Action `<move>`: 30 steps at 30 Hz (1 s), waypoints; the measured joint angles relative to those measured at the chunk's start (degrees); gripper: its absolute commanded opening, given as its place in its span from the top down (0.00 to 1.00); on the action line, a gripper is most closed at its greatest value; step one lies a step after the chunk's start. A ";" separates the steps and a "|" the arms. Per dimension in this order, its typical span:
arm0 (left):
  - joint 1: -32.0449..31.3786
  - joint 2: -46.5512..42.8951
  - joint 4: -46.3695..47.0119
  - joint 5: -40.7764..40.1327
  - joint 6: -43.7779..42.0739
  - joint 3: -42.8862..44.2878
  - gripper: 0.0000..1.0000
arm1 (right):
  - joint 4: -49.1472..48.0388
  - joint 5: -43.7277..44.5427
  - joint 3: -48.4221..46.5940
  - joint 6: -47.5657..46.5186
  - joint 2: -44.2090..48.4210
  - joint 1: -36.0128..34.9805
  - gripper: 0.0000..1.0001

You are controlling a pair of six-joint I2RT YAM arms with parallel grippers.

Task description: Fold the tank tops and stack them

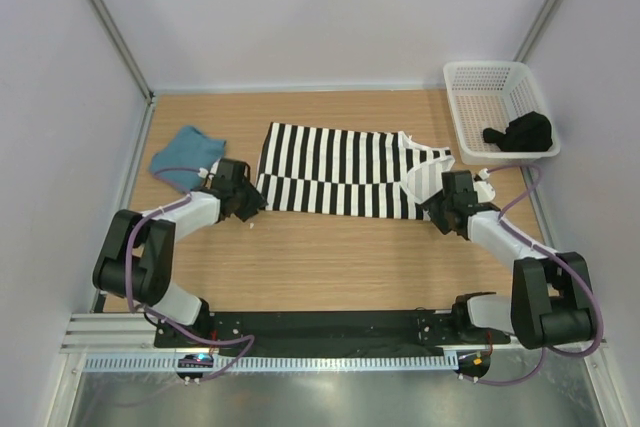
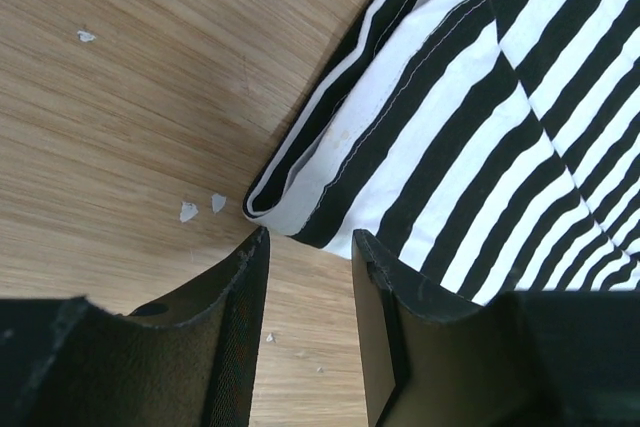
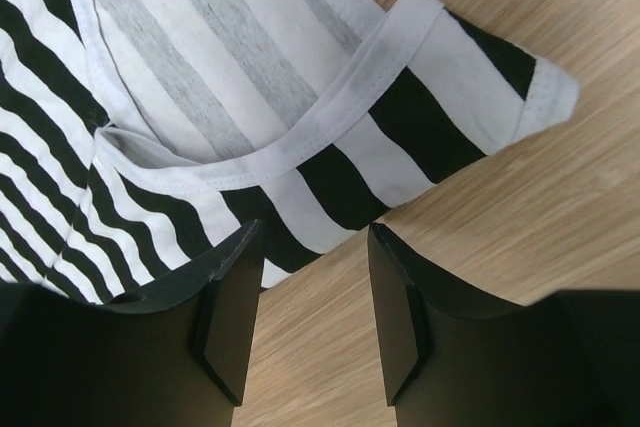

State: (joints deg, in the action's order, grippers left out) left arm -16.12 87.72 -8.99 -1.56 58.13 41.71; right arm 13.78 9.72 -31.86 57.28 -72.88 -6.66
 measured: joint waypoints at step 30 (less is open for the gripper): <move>-0.07 -1.79 -0.07 -5.77 0.02 -2.32 1.00 | 6.49 7.32 -0.52 1.31 0.79 -0.15 0.99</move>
State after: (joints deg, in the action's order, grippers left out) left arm -16.19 85.93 -9.06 -7.33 58.15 39.40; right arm 20.27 17.04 -32.38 58.59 -72.10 -6.81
